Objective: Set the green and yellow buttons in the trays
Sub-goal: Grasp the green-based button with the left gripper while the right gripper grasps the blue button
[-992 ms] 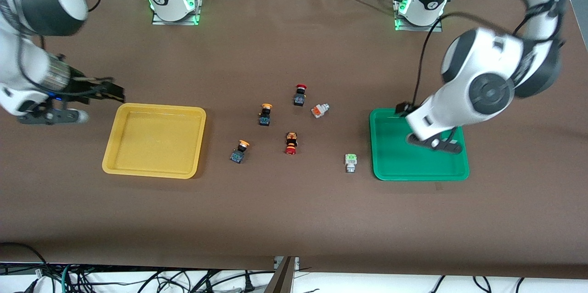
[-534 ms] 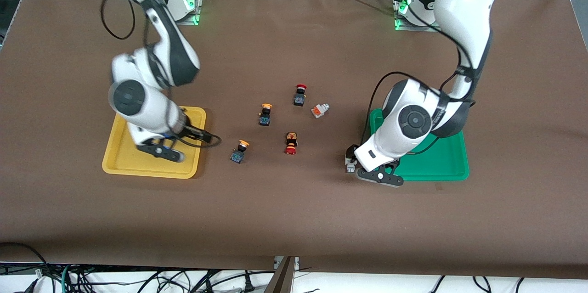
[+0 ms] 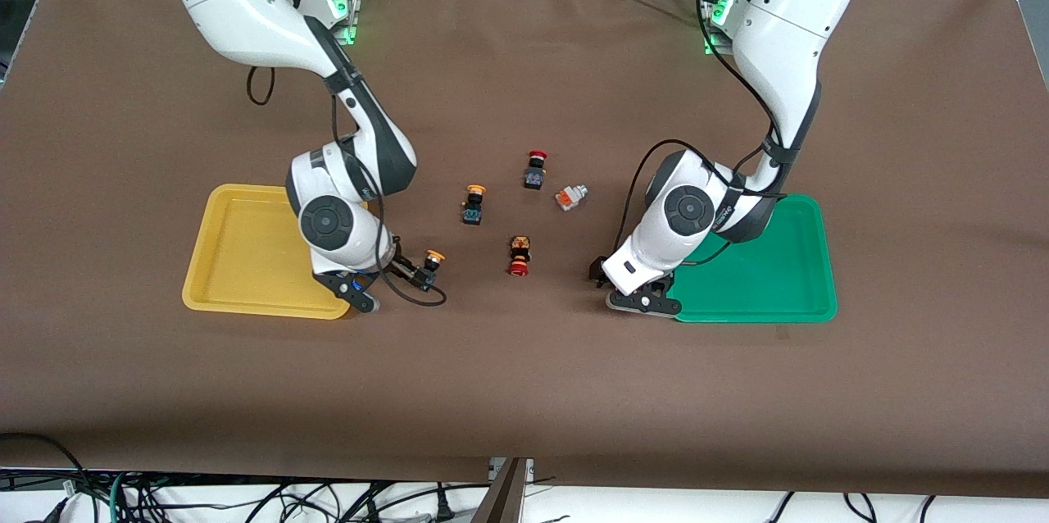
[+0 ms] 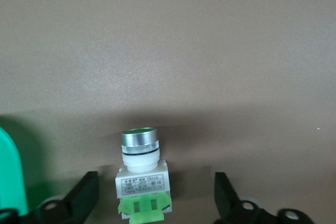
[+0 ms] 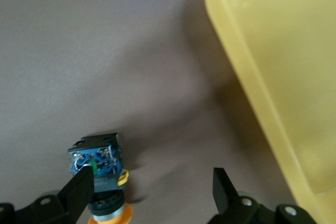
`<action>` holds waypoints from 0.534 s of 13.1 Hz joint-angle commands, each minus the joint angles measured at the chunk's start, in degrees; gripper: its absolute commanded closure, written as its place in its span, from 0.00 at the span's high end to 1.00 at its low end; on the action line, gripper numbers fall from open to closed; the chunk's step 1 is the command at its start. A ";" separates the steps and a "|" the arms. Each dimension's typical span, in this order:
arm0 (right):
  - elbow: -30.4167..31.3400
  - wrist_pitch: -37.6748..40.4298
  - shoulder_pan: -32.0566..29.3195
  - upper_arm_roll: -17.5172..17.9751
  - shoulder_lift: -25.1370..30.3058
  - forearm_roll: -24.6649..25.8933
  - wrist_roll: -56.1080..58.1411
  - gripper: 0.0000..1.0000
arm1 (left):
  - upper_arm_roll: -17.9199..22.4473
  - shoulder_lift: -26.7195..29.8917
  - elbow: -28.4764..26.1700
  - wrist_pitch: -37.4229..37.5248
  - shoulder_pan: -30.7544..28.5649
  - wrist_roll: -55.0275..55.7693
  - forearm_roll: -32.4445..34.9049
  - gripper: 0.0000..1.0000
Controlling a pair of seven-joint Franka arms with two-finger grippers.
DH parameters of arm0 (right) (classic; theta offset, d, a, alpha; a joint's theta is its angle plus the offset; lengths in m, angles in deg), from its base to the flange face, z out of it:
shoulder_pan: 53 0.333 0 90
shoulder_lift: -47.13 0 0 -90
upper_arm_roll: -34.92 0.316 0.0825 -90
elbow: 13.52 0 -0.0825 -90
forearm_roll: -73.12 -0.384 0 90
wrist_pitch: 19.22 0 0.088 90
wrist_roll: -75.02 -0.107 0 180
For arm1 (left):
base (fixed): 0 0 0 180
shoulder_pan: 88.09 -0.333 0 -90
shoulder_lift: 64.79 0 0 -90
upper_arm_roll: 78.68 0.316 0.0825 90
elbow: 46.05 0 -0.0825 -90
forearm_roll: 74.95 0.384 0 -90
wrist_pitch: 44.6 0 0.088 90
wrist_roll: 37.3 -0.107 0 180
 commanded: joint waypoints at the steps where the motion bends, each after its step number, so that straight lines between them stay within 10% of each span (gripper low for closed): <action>1: -2.76 -2.70 0.59 -0.40 -2.10 -4.33 -1.05 1.00 | 0.74 0.37 -0.24 -0.65 0.62 0.23 0.26 0.14; 7: -3.64 -8.61 2.62 -0.31 -4.83 -5.85 -0.44 1.00 | 0.82 7.82 2.92 16.79 -2.09 -0.64 4.83 0.02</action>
